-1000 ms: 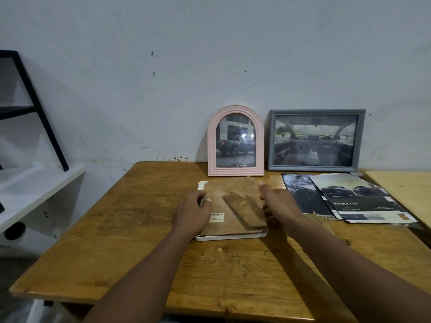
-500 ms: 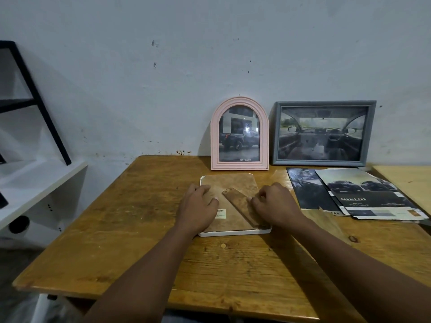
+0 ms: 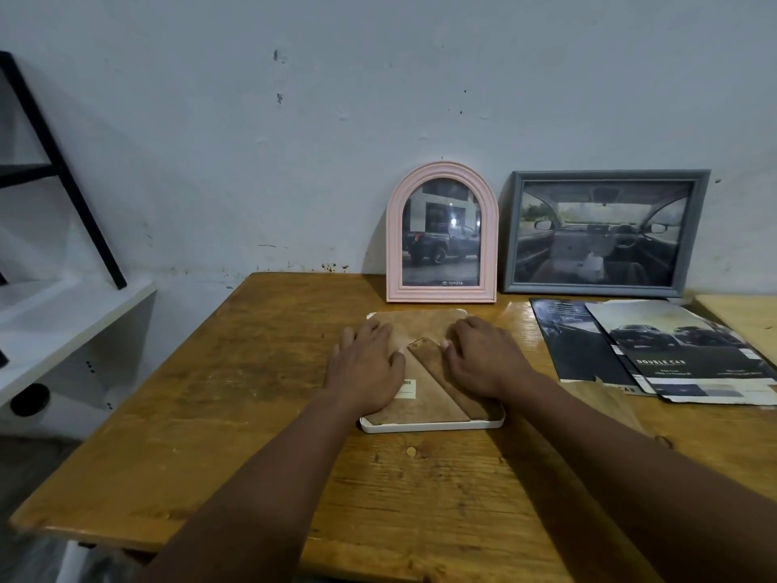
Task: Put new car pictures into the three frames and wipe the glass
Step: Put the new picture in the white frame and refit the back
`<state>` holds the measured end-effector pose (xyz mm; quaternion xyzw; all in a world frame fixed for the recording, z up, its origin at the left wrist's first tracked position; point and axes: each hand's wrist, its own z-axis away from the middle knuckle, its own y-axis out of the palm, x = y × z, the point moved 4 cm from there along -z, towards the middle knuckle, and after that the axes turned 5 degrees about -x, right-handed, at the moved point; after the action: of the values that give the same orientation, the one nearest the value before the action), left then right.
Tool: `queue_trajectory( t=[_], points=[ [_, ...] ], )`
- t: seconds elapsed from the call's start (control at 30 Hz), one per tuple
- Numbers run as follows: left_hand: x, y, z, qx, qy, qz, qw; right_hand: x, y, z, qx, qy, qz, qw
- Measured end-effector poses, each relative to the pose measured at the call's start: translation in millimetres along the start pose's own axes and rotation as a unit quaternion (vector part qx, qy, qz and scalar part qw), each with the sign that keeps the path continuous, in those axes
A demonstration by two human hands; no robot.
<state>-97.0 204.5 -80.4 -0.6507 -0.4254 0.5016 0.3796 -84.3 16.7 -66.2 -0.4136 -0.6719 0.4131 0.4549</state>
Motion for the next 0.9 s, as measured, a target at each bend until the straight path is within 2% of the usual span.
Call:
queue_trajectory(
  t=[0.13, 0.4, 0.63, 0.9],
  points=[
    [-1.5, 2.2, -4.3, 0.046, 0.027, -0.044, 0.998, 4.7, 4.9, -8.4, -0.011, -0.005, -0.001, 1.000],
    [-3.4, -1.6, -6.2, 0.011, 0.007, 0.006, 1.000, 2.7, 4.4, -13.8, -0.034, -0.007, -0.012, 0.999],
    [-8.2, 2.2, -7.4, 0.021, 0.039, -0.109, 0.993, 13.0, 5.4, -8.2, -0.114, -0.034, 0.082, 0.989],
    [-6.4, 4.2, -6.2, 0.063, 0.021, -0.054, 0.996, 15.7, 0.3, -3.0, -0.142, -0.021, 0.130, 0.981]
  ],
)
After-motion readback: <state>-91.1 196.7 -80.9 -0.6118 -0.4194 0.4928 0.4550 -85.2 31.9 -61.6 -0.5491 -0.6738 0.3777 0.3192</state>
